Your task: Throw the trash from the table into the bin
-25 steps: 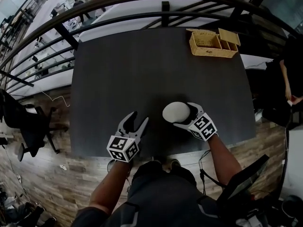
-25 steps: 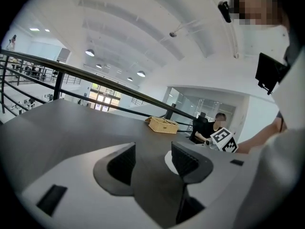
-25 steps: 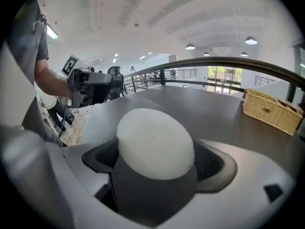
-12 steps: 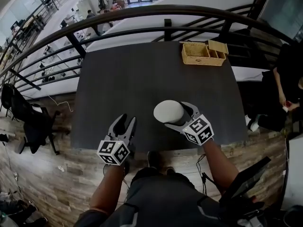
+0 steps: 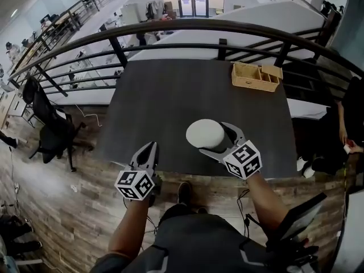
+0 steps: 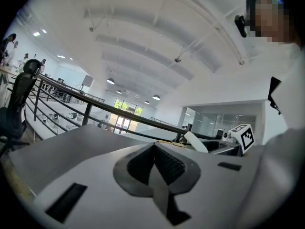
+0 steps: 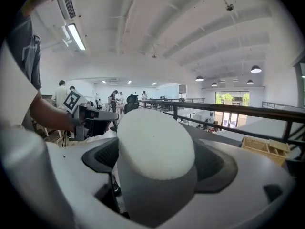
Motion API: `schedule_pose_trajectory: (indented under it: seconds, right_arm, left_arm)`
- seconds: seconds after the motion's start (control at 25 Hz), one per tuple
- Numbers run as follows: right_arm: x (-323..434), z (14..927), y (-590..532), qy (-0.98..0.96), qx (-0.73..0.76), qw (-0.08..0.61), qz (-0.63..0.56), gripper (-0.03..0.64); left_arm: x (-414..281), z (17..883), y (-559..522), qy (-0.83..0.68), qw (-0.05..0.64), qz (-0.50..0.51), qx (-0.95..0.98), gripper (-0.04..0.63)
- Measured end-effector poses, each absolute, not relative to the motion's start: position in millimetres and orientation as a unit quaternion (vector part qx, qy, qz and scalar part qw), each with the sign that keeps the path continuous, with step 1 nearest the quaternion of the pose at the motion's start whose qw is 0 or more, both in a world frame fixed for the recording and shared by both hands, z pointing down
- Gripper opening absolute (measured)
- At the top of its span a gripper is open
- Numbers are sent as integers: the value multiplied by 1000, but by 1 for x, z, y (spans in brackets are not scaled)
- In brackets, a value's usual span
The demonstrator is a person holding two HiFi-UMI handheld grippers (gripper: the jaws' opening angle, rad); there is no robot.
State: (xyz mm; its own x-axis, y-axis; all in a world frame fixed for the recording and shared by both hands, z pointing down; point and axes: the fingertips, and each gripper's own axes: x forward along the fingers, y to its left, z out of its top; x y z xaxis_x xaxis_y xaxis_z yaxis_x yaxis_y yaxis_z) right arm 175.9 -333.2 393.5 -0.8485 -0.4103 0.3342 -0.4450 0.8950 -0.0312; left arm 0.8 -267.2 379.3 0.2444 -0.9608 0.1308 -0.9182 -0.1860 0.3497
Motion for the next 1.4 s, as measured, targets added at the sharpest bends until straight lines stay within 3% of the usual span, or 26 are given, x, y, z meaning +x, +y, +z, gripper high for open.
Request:
schedule_pose_trajectory:
  seconds: [0.48,1.4]
  right_arm:
    - [123,359,-273,-981,139,136,23,500]
    - [-140,355,-91,-986,-83,147,1,499]
  left_arm:
    - [-44,360,-151,-701,153,-77,692,11]
    - [-241,359,70,-838,130,-133,514,11]
